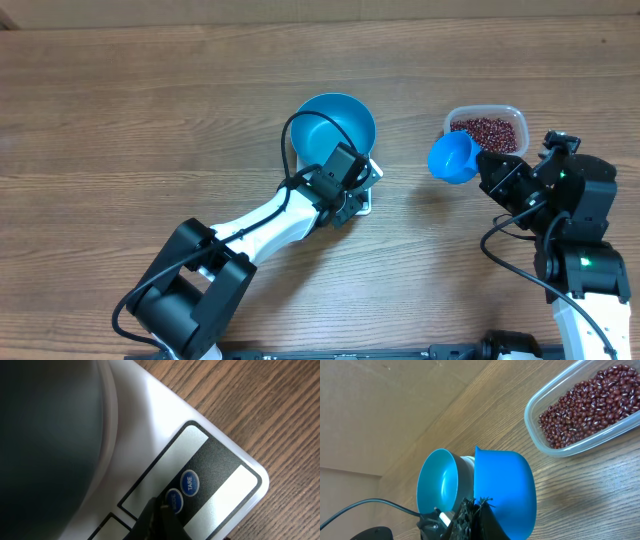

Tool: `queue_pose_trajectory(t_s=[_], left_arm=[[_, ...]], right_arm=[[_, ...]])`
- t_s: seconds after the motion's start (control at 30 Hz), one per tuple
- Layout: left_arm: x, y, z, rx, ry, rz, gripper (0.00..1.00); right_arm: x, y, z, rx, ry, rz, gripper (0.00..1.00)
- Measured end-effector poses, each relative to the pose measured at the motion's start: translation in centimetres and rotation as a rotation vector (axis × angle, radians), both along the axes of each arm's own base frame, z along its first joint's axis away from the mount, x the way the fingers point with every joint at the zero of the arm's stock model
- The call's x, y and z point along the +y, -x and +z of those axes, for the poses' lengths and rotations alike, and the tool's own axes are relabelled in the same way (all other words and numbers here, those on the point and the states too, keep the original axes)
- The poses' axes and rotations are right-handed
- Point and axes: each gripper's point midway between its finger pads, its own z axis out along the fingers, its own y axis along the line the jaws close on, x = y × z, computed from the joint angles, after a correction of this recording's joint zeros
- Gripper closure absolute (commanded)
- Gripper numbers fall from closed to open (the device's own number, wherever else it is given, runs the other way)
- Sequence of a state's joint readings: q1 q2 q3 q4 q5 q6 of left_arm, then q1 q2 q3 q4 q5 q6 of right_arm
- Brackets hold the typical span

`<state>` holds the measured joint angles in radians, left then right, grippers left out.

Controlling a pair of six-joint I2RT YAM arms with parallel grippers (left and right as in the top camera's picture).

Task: Scoop item into bowl and weigh 150g on scale
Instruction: 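Lift the left gripper back from the scale toward the front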

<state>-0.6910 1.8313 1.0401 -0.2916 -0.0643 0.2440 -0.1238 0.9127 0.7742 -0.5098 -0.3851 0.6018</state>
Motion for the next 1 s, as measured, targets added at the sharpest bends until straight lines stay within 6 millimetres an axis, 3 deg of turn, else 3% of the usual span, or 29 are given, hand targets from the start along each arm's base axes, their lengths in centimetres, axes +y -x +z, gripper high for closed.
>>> queue_pose_trajectory(t_s=[0.83,0.93,0.97,1.0], left_arm=[[0.8,0.4,0.0,0.024,-0.029,0.010,0.95],[1.2,1.0,0.1,0.045,-0.041,0.008,0.81],[1.3,1.2,0.3,0.051,-0.041,0.006,0.70],[1.4,1.3,0.5,0.054,-0.040,0.009,0.53]], right_arm=[[0.0,0.0,0.0,0.000,0.000,0.000,0.96],[0.0,0.0,0.0,0.000,0.000,0.000,0.96],[0.0,0.0,0.0,0.000,0.000,0.000,0.96],[0.0,0.0,0.0,0.000,0.000,0.000,0.96]])
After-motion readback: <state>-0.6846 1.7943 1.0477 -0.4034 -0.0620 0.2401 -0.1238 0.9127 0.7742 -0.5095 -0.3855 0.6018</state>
